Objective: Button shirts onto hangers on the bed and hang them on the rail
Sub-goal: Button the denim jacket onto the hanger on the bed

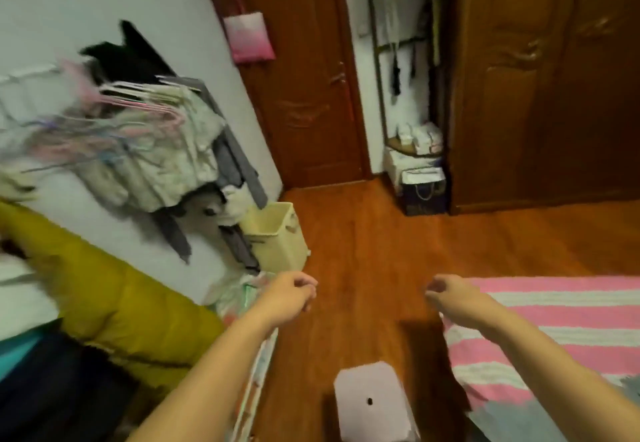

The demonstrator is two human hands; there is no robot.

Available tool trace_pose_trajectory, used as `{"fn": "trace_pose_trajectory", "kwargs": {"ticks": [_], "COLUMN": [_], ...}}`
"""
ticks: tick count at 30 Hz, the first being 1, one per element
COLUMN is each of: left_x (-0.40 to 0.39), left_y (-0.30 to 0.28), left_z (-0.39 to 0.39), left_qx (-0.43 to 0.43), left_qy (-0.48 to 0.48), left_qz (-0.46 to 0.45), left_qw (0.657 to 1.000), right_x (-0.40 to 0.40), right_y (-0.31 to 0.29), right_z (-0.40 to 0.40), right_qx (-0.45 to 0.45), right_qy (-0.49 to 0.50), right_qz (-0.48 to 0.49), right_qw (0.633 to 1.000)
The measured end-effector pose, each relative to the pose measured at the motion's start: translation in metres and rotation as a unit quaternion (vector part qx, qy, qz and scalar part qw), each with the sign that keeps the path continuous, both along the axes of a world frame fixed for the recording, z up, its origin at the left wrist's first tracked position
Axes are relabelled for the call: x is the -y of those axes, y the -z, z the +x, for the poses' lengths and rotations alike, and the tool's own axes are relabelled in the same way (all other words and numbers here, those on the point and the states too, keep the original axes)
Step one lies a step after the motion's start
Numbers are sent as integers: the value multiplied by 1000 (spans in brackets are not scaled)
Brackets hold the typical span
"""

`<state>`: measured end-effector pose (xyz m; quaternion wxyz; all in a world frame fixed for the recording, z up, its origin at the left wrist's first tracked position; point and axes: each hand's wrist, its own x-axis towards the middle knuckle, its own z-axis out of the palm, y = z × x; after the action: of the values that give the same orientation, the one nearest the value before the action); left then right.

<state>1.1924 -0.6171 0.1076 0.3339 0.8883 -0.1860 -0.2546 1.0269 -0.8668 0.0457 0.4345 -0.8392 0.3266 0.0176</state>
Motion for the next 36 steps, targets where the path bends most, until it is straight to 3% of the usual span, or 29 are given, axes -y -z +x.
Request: {"fn": "trace_pose_trajectory", "kwargs": {"ticks": [5, 10, 15, 18, 22, 26, 30, 36], "left_x": [-100, -155, -163, -167, -187, -215, -236, -237], "left_y": [-67, -124, -165, -197, -235, -253, -262, -280], "left_z": [94, 200, 248, 249, 232, 225, 242, 286], "left_qx": [71, 169, 247, 366, 491, 478, 435, 398], "left_qy": [-88, -124, -121, -100, -94, -97, -100, -79], "left_qz": [-30, -6, 91, 189, 255, 354, 362, 374], "left_qw": [993, 978, 957, 906, 828, 798, 818, 834], "right_x": [-68, -136, -178, -189, -202, -221, -248, -290], "right_y": [-72, -137, -174, -197, -227, -237, -250, -253], "right_z": [142, 270, 357, 399, 451, 505, 561, 634], "right_qx": [37, 89, 135, 161, 213, 201, 235, 250], "right_qy": [-97, -186, -251, -303, -331, -365, -331, -294], "right_qz": [-57, -94, -124, -157, -178, -179, -129, -187], "right_qw": [993, 974, 951, 926, 902, 891, 905, 903]}}
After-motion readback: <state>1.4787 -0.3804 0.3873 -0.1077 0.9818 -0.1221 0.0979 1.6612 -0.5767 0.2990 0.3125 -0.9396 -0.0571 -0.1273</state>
